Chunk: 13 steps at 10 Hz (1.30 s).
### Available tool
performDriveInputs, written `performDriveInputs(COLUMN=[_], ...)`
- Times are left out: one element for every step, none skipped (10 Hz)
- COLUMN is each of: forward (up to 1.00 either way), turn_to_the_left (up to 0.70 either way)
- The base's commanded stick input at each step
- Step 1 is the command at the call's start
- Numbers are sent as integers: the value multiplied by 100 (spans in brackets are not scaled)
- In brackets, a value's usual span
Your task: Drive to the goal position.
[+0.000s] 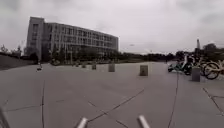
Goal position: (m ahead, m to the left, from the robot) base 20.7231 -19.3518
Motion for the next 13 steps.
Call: performDriveInputs(forward=[100, 100, 100, 100, 100, 100, 100, 100, 100, 100, 100, 100, 100], turn_to_the_left=[-11, -25, -2, -30, -32, -10, -29, -8, -2, -17, -26, -2, -2])
